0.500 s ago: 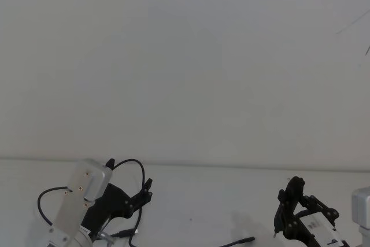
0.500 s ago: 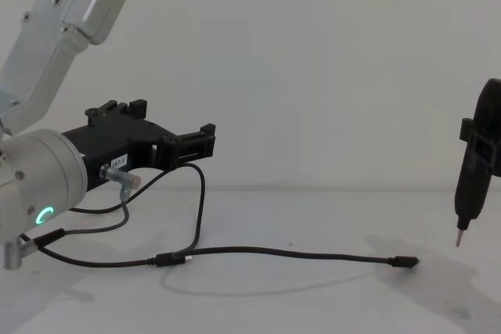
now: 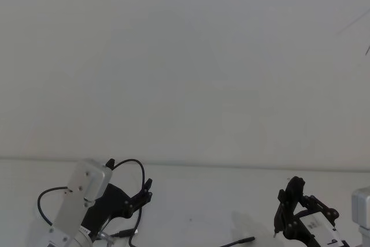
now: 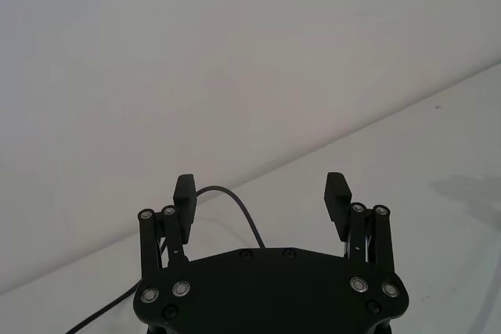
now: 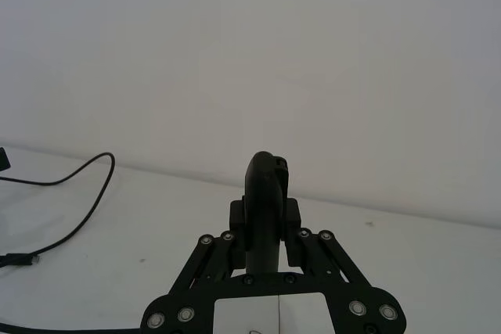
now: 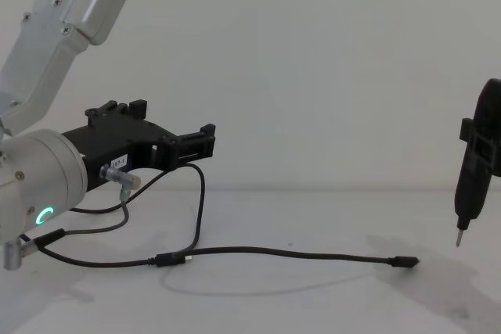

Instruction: Pick up the data cable with the one hand.

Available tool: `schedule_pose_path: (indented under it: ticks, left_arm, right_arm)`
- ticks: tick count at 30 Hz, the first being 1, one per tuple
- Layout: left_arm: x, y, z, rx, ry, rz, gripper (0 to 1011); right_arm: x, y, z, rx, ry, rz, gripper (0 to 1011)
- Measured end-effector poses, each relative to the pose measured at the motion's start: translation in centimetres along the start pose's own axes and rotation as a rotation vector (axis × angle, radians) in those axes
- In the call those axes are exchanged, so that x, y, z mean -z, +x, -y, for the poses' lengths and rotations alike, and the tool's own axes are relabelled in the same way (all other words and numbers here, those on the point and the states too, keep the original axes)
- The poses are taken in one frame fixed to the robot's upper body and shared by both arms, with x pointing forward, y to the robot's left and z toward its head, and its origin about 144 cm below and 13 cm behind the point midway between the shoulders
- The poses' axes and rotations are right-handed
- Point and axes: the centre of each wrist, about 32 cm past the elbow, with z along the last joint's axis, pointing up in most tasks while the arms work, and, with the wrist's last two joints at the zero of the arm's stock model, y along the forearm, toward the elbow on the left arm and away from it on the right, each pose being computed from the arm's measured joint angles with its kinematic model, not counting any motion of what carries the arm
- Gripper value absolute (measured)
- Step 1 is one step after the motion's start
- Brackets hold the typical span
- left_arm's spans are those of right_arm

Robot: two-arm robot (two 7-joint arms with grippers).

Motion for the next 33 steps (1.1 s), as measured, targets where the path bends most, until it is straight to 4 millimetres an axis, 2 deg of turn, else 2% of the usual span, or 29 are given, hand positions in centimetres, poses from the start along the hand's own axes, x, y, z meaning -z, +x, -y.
schedule_pose_path:
  ticks: [18,33]
  left_arm:
    - [-0.3,0.2,0.3,0.027,-0.005,0.010,1000]
    - [-2.0,1.3,2.0,0.205,-0.022,0.067,1000]
  right_arm:
    - [0.0,0.0,0.0,0.000,0.000,0.000,268]
    - [0.0,0.0,0.0,0.000,0.000,0.000,268]
